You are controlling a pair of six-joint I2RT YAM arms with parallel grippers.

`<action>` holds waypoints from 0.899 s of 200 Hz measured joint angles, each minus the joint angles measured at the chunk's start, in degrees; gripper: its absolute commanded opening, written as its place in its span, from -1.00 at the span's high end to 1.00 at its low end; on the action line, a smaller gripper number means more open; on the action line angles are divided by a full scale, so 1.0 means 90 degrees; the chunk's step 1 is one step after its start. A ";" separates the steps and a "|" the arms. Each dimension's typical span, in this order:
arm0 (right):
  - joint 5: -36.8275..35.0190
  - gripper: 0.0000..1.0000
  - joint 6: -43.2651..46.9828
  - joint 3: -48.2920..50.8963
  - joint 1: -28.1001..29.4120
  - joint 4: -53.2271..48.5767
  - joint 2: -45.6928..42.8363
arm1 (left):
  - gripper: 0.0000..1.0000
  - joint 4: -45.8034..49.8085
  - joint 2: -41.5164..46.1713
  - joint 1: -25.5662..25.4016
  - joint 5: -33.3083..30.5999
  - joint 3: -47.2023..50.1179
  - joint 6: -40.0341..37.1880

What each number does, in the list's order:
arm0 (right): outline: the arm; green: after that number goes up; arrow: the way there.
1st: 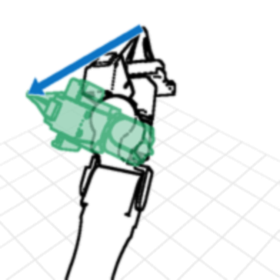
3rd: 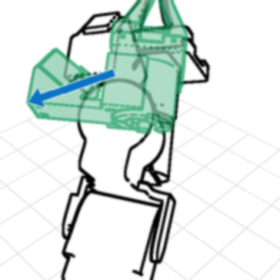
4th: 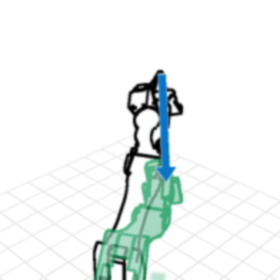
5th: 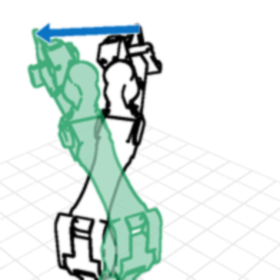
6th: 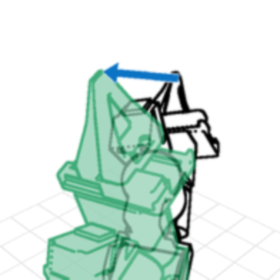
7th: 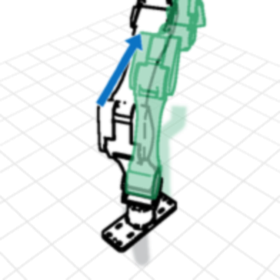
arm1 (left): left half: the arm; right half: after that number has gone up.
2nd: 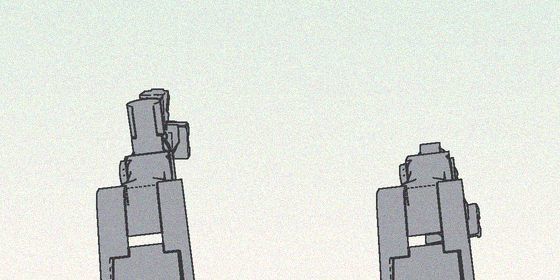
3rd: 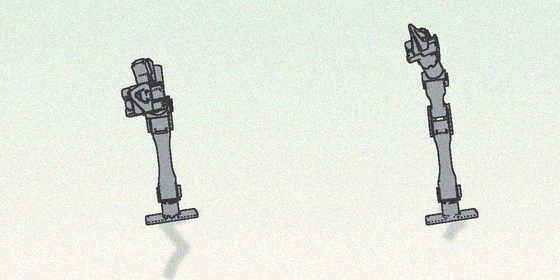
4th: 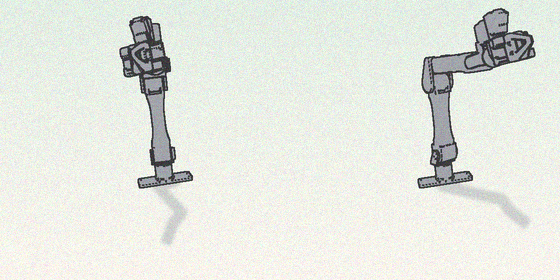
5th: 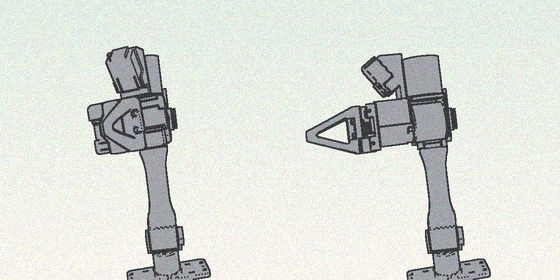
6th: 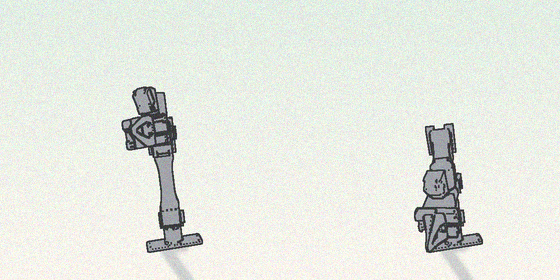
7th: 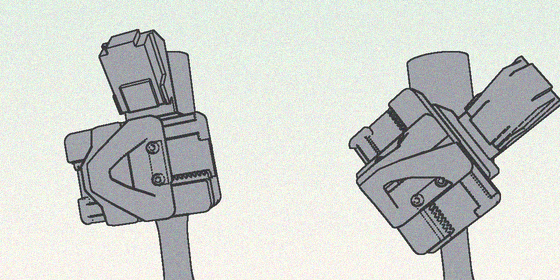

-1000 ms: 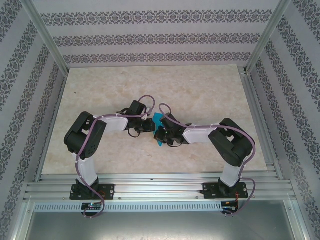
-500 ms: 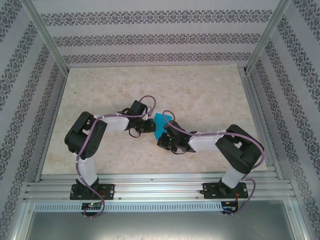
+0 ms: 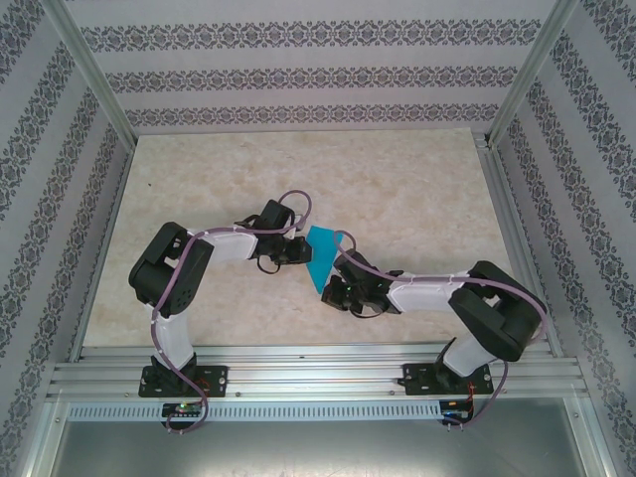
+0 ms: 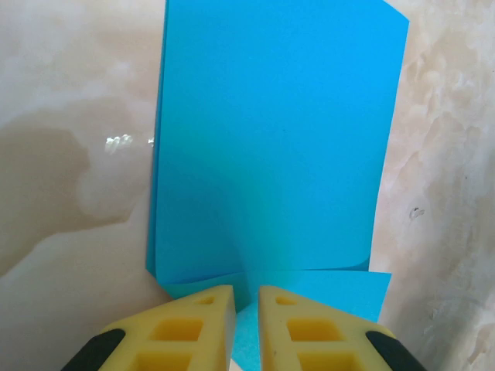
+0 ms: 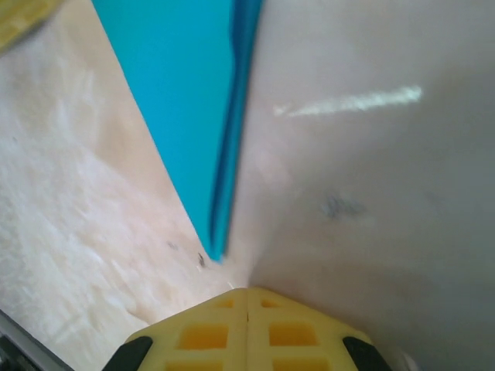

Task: Fold a paper plane with a square sheet of paper (fold left side to right side)
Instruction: Third fold the triangle at the center of the table.

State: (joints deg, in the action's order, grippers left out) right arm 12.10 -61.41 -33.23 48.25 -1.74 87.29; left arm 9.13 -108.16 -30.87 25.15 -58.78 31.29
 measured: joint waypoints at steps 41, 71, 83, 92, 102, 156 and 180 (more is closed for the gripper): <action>-0.0197 0.67 0.1098 -0.0226 -0.0534 -0.1173 -0.1032 | 0.20 0.0306 0.0418 0.0012 -0.0024 0.0000 0.0022; -0.0080 0.61 0.1855 -0.0495 -0.1270 -0.1115 -0.1151 | -0.10 0.0481 0.1297 0.0100 -0.0070 0.0000 0.0075; 0.0005 0.49 0.2064 -0.0646 -0.1447 -0.1081 -0.1039 | -0.16 0.0495 0.1610 0.0189 -0.0095 0.0000 0.0104; 0.0061 0.40 0.2242 -0.0818 -0.1494 -0.1049 -0.0879 | -0.18 0.0498 0.1790 0.0270 -0.0121 0.0002 0.0151; 0.0129 0.31 0.2344 -0.1052 -0.1494 -0.0993 -0.0639 | -0.18 0.0493 0.1906 0.0350 -0.0160 0.0022 0.0209; 0.0321 0.30 0.2897 -0.2025 -0.1494 -0.0862 0.0690 | -0.19 0.0474 0.1761 0.0503 -0.0168 0.0539 0.0512; 0.0364 0.37 0.3007 -0.2130 -0.1494 -0.0920 0.1047 | -0.19 0.0464 0.1552 0.0503 -0.0138 0.0539 0.0597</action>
State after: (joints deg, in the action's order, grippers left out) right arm 15.38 -34.35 -52.40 34.81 -10.02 96.71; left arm 13.30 -94.19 -26.35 23.90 -53.93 36.67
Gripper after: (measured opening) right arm 0.328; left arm 0.596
